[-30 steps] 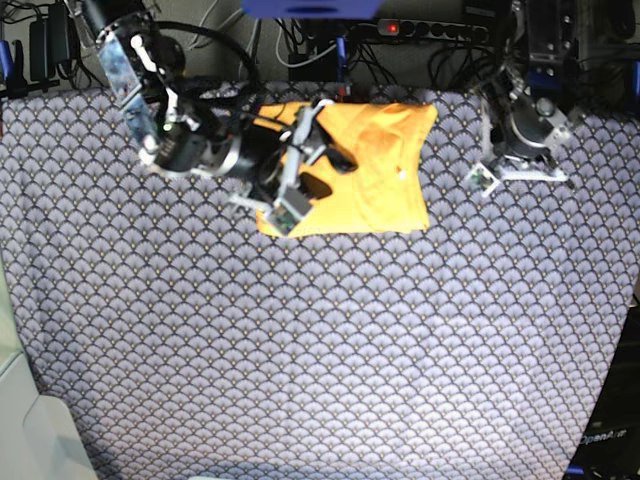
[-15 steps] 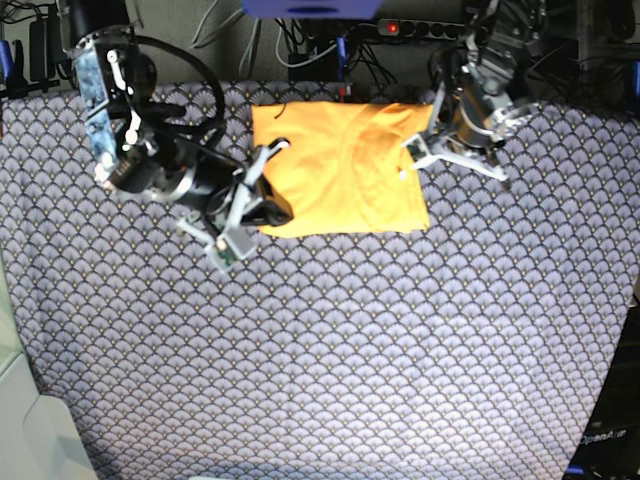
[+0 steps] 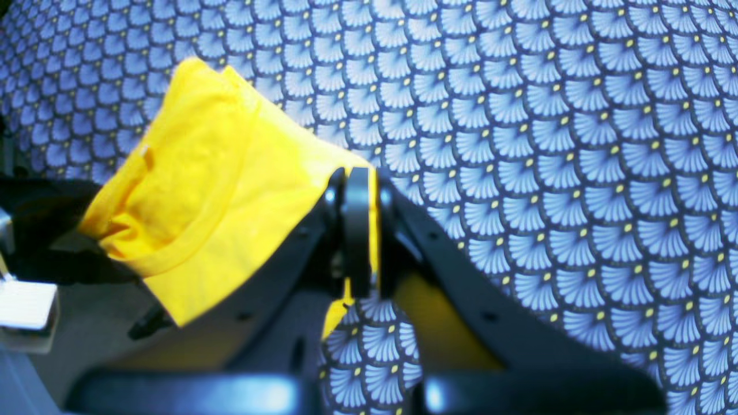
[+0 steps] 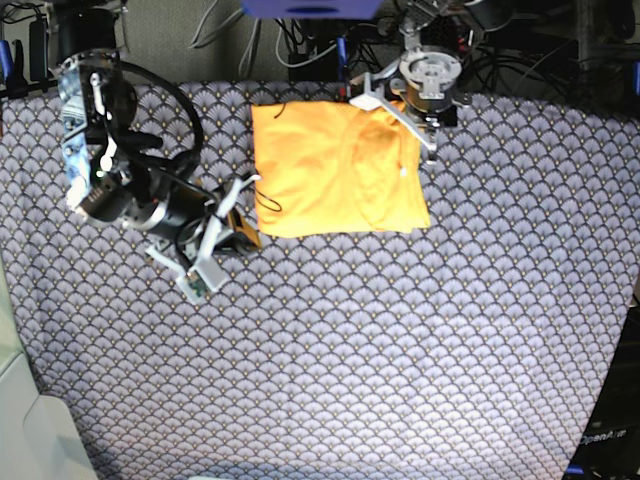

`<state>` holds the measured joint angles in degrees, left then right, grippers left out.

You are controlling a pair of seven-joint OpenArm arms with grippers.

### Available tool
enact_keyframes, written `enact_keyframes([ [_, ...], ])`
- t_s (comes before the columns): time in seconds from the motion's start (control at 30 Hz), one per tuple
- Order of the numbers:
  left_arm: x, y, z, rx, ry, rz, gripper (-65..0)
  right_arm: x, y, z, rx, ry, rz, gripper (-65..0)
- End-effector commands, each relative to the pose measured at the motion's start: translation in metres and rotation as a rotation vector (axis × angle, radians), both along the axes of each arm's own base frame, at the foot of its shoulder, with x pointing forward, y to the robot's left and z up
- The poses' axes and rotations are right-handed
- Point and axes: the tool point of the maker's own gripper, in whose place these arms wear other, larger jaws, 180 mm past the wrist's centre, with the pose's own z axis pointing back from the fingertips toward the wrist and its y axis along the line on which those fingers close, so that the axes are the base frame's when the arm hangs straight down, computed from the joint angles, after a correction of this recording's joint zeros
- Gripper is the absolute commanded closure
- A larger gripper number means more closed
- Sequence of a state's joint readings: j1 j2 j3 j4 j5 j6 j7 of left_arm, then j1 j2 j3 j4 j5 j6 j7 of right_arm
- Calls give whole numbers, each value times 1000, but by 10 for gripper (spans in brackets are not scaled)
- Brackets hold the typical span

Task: Fold the T-shirt properly
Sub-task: 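Grasp the folded shirt's corners with both grippers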

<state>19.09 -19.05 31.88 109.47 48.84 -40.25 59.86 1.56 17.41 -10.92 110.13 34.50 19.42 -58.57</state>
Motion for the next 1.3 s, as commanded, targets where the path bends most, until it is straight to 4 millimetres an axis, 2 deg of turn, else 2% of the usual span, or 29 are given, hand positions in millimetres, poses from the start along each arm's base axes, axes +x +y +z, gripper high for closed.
enact_keyframes([
  [0.0, 0, -2, 3, 3, -12, -18, 0, 6, 1, 13, 23, -47, 0, 0],
  [0.1, -2, -2, 0, 13, -1, -30, 0, 7, 1, 13, 22, -46, 1, 0],
  [0.23, -7, 6, -21, 61, 50, -21, 0, 7, 1, 14, 22, -47, 1, 0],
  [0.43, -3, 0, -36, 68, 82, 3, 0, 7, 2, 14, 24, -49, 1, 0],
  [0.67, 25, -25, -23, 9, 21, 27, 0, 6, -4, -7, 17, 13, -16, 0],
  [0.83, 62, -22, -2, -13, -57, 133, 0, 8, -8, -19, 12, 50, -29, 0],
  [0.9, 74, -21, 2, -30, -74, 171, 0, 14, -8, -17, 15, 40, -33, 0],
  [1.0, 93, -16, 5, -44, -89, 239, 0, 24, -9, -17, 6, 14, 7, 0],
  [1.1, 108, -7, 10, -59, -107, 310, 0, 40, -16, -27, -7, 23, 20, 0],
  [1.2, 114, 10, 15, -55, -126, 363, 0, 56, -32, -36, -17, 43, -14, 0],
  [1.27, 118, 31, 21, -18, -147, 403, 0, 64, -39, -38, -21, 43, -29, 0],
])
